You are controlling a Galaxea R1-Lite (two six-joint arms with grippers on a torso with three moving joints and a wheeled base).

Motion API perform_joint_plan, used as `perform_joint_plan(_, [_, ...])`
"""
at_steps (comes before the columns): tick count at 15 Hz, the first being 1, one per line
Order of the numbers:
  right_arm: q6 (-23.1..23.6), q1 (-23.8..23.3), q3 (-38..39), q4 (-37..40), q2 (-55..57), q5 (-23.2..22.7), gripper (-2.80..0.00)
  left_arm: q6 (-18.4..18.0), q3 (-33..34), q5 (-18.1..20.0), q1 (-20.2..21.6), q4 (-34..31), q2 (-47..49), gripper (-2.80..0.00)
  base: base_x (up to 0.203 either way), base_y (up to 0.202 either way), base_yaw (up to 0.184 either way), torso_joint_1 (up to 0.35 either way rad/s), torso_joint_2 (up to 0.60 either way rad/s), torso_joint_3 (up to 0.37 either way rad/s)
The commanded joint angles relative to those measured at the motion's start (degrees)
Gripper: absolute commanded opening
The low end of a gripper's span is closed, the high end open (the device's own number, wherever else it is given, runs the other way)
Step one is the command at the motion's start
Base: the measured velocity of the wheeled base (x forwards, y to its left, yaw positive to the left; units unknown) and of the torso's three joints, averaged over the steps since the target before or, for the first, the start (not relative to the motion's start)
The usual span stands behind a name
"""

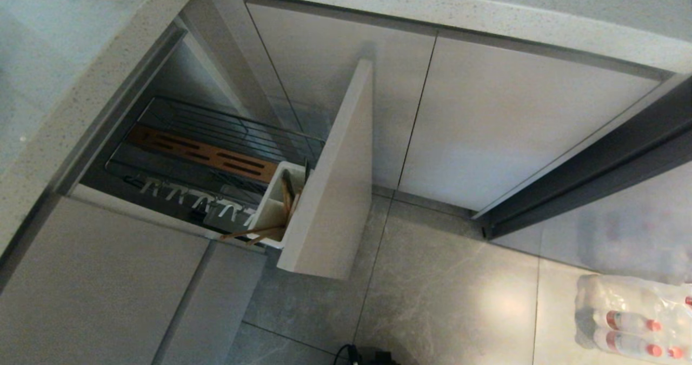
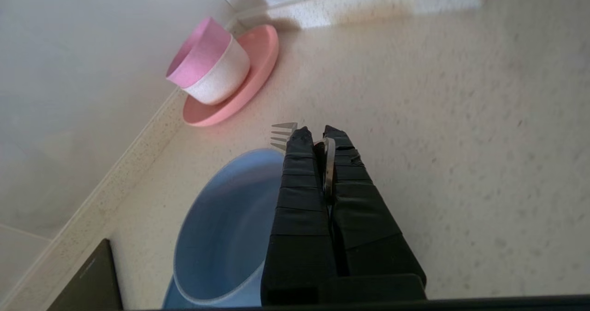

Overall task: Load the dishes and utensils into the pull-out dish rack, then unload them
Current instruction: Take the chopsticks out of the cupboard

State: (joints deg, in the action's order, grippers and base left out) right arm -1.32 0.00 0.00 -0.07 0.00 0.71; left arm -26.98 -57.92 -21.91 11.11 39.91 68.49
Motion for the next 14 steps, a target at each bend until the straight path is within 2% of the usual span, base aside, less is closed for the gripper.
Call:
perform_joint_plan(1, [0.0, 0.0, 0.0, 0.0, 0.0, 0.0, -2.8, -0.6, 0.7, -0.2, 0.1, 0.3, 0.2, -2.8, 0.0, 0.0, 0.0, 0.0, 0.0, 0.0])
perform_joint_plan(6, [0.0, 0.0, 0.0, 0.0, 0.1, 0.0, -2.8, -2.4, 2.4, -0.3, 0.3, 0.4, 0.1, -2.8, 0.0, 0.0, 0.0, 0.0, 0.0, 0.0])
perform_joint_plan(14, [0.0, 0.0, 0.0, 0.0, 0.0, 0.0, -2.8, -2.8, 4.7, -0.3, 0.2, 0.6, -0.5, -2.8, 0.0, 0.0, 0.0, 0.0, 0.0, 0.0])
